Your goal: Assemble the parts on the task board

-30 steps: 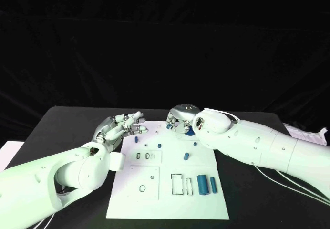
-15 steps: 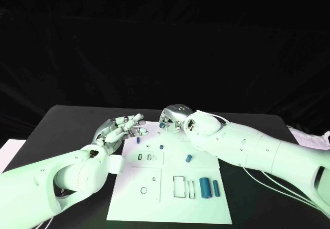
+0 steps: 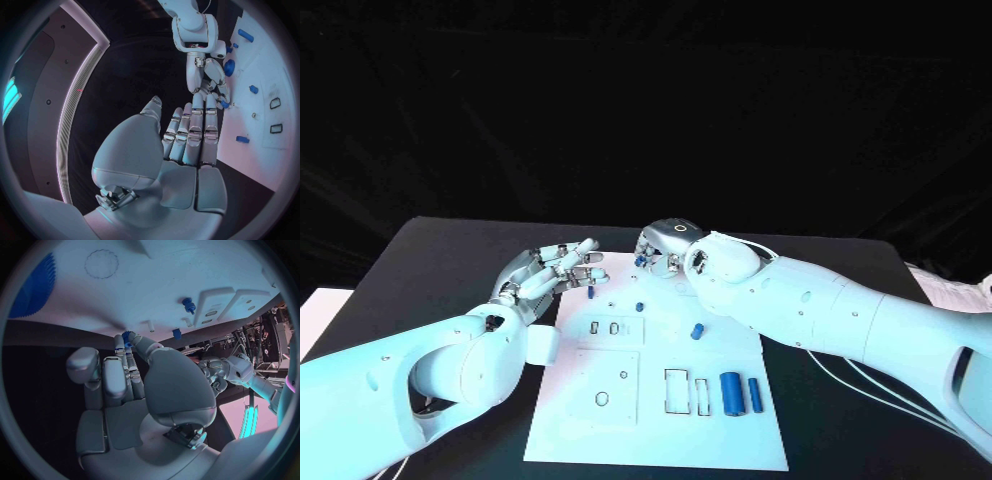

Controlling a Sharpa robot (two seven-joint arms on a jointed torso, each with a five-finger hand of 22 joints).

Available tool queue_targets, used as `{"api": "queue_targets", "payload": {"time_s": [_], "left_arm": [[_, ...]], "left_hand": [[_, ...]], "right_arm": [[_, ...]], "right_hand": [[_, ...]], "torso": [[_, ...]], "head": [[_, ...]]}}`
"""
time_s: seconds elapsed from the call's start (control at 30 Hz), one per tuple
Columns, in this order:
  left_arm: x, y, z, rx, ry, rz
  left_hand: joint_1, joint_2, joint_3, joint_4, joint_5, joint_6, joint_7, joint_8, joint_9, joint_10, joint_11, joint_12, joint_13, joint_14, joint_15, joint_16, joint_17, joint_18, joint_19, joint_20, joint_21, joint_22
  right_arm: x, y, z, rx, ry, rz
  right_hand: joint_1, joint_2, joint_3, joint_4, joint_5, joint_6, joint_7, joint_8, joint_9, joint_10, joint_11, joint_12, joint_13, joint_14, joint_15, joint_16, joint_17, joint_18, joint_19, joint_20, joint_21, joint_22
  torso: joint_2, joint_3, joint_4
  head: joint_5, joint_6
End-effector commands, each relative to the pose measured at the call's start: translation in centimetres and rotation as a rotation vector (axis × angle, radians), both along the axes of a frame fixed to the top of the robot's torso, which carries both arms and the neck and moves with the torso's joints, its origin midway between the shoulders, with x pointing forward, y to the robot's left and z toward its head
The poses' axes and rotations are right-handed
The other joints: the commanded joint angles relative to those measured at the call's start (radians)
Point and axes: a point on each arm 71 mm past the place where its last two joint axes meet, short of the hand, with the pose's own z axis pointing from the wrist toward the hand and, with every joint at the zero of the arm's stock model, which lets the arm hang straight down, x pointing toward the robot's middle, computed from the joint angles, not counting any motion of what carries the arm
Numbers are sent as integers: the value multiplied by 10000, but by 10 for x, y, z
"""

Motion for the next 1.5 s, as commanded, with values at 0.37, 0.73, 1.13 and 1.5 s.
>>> {"api": "queue_targets", "payload": {"time_s": [0.37, 0.73, 1.13, 1.5], "left_arm": [[1, 3, 3, -74, -116, -57], [0, 2, 5, -91, -135, -98], [1, 2, 5, -79, -135, -88], [3, 6, 4, -42, -155, -32]], "left_hand": [[-32, 86, -19, -10, -42, 3, 133, -50, -5, 9, 48, -50, -7, -1, 76, -56, 16, 111, -1, 74, -51, -15], [-30, 93, -23, -20, -40, 2, 135, -61, -5, 3, 52, -68, -7, -15, 83, -83, 29, 109, -13, 79, -65, -26], [-30, 93, -23, -20, -40, 2, 135, -61, -5, 3, 52, -68, -7, -15, 83, -83, 29, 109, -13, 79, -65, -26], [-23, 92, -24, -31, -40, 2, 134, -66, -4, 2, 53, -76, -6, -20, 85, -97, 38, 108, -18, 82, -72, -32]], "right_arm": [[-1, -3, 1, -377, -209, -383], [1, 0, -1, -543, -48, -573], [2, -1, 2, -290, -237, -554], [-18, -33, 22, 902, -521, -592]], "right_hand": [[-28, -139, 24, 43, 3, 100, 23, 14, 158, -4, 29, -5, -2, 342, -2, 47, 20, -191, -6, 32, 94, 44], [-105, -210, -3, 114, -38, 57, 33, -29, 162, -58, 44, -23, -13, 332, 11, 49, 6, -185, -41, 43, 103, 33], [-219, -903, -602, 370, -279, -1544, 408, -149, -160, -2074, 487, -31, -68, -57, 384, -1140, -1629, 97, -921, 414, -974, -1649], [-62, -738, -722, 510, 54, -1178, 396, -29, -72, -1107, 362, 329, 108, 116, 286, -848, -1235, 39, -646, 365, -672, -1215]], "torso": [[44, -14, 34], [58, -27, 30], [61, -19, 39], [32, -5, -38]], "head": [[-5, -33], [-24, -57], [-29, -60], [-16, 14]]}}
